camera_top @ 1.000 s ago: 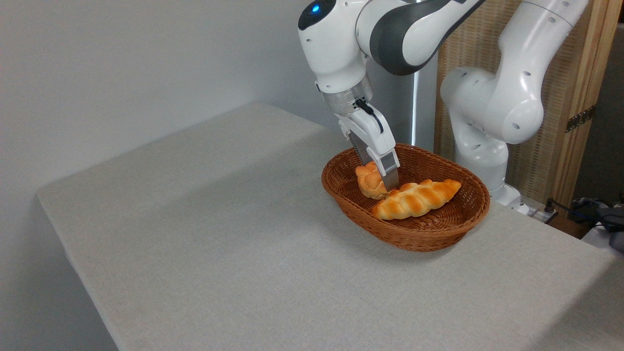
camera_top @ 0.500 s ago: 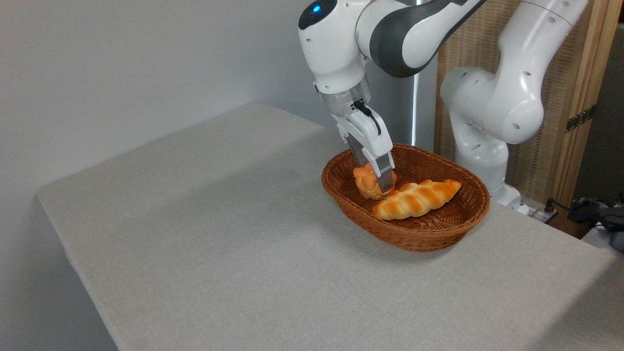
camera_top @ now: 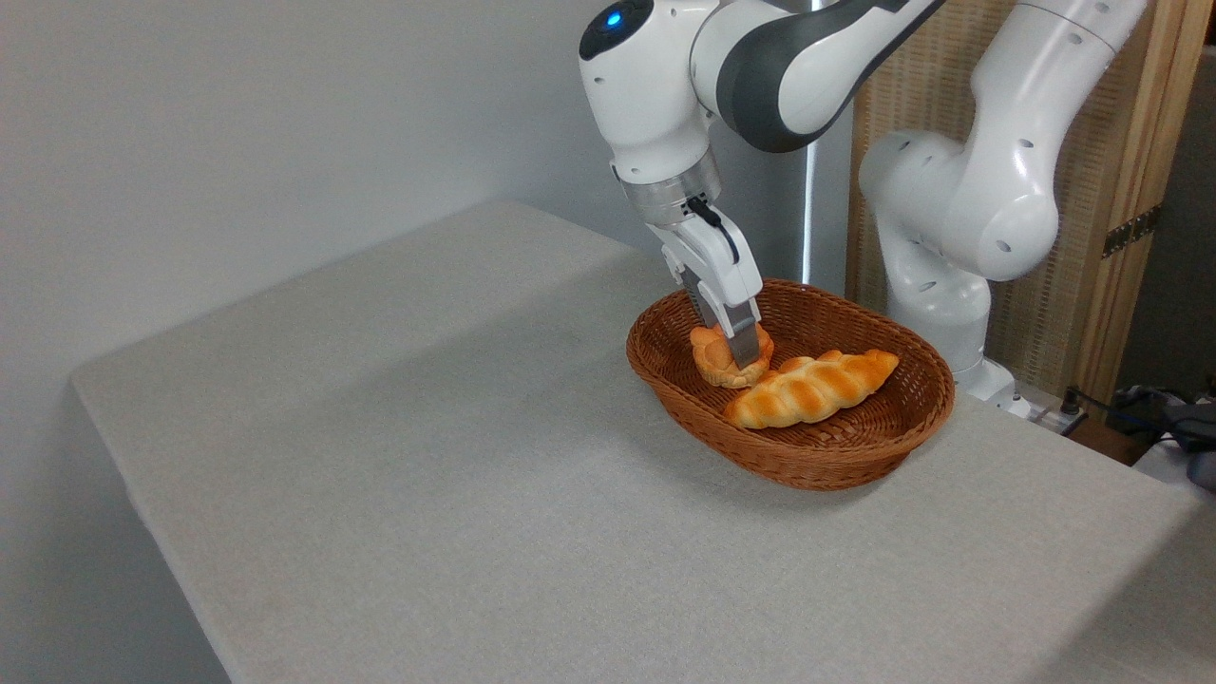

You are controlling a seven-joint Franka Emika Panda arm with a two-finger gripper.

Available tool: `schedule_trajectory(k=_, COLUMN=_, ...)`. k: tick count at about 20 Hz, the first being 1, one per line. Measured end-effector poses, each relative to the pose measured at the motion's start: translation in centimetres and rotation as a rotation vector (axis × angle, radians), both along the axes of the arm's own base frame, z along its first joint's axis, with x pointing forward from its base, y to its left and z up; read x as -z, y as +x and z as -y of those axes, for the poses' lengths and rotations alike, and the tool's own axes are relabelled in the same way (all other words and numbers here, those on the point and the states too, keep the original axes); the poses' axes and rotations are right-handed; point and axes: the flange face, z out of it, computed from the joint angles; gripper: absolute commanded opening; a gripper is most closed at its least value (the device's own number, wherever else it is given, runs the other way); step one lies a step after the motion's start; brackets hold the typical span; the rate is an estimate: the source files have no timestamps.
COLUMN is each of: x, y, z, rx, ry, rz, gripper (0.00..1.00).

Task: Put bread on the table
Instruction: 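Close the gripper fingers around the round orange bun, then lift the bun out of the basket and carry it beside the basket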

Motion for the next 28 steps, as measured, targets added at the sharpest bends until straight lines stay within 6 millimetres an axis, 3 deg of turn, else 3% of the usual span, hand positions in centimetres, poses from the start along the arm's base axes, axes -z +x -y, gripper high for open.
schedule_trajectory(k=8, x=-0.5, y=-0.6, z=0.3, rx=0.05, ry=0.051, rz=-0.027, gripper=0.51)
schedule_trajectory(k=12, x=-4.0, y=0.1, z=0.2, rx=0.108, ry=0.074, rz=-0.009, gripper=0.51)
schedule_trajectory(k=18, x=-11.2, y=3.7, z=-3.4, rx=0.044, ry=-0.044, rz=0.128, gripper=0.51)
schedule_trajectory(k=21, x=-13.6, y=6.0, z=-3.7, rx=0.024, ry=-0.104, rz=0.296, gripper=0.51)
schedule_trajectory(k=24, x=-13.9, y=8.4, z=-3.1, rx=0.016, ry=-0.14, rz=0.432, gripper=0.51)
schedule_trajectory(k=28, x=-11.6, y=12.0, z=-2.5, rx=-0.001, ry=-0.159, rz=0.505, gripper=0.51)
